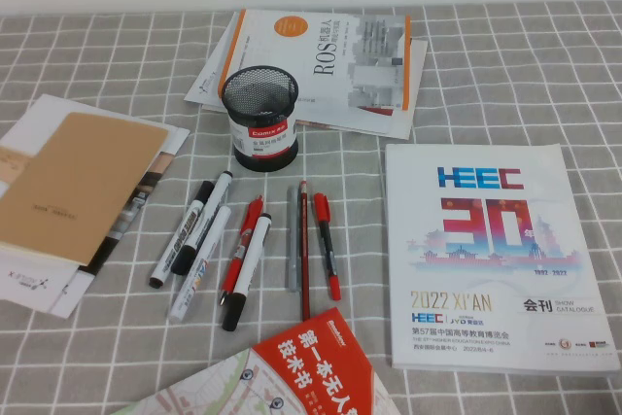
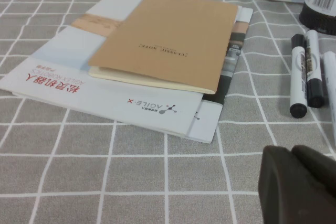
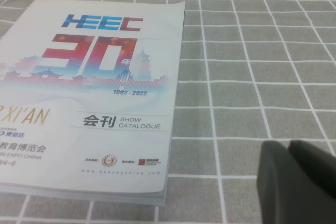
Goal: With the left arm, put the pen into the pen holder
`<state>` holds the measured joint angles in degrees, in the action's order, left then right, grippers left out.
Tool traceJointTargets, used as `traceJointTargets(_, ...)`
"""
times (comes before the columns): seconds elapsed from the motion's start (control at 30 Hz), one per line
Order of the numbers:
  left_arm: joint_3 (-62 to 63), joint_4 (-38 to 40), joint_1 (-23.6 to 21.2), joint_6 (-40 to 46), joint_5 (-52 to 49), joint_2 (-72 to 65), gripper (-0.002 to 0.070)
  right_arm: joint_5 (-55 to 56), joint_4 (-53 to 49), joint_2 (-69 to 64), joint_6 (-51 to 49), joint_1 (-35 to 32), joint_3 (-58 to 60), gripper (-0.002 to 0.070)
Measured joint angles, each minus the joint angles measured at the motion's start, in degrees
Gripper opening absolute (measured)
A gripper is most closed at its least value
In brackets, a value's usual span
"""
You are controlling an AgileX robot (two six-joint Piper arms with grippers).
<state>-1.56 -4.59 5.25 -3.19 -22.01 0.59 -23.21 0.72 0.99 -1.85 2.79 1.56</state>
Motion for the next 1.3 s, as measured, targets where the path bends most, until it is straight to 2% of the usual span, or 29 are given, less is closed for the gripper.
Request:
traceJointTargets(1.07, 0.0, 0.2, 0.0, 0.0, 1.4, 0.0, -0.0005, 0.0, 0.0, 0.0, 0.0, 0.0, 0.0, -0.0014)
traceJointTargets(1.17, 0.0, 1.9, 0.0, -2.0, 4.8, 0.0, -0.0005, 0.0, 0.0, 0.0, 0.0, 0.0, 0.0, -0.0014)
traceJointTargets(1.3, 0.0, 3.6, 0.0, -9.5, 11.0, 0.0, -0.0005, 0.0, 0.0, 0.0, 0.0, 0.0, 0.0, -0.0014)
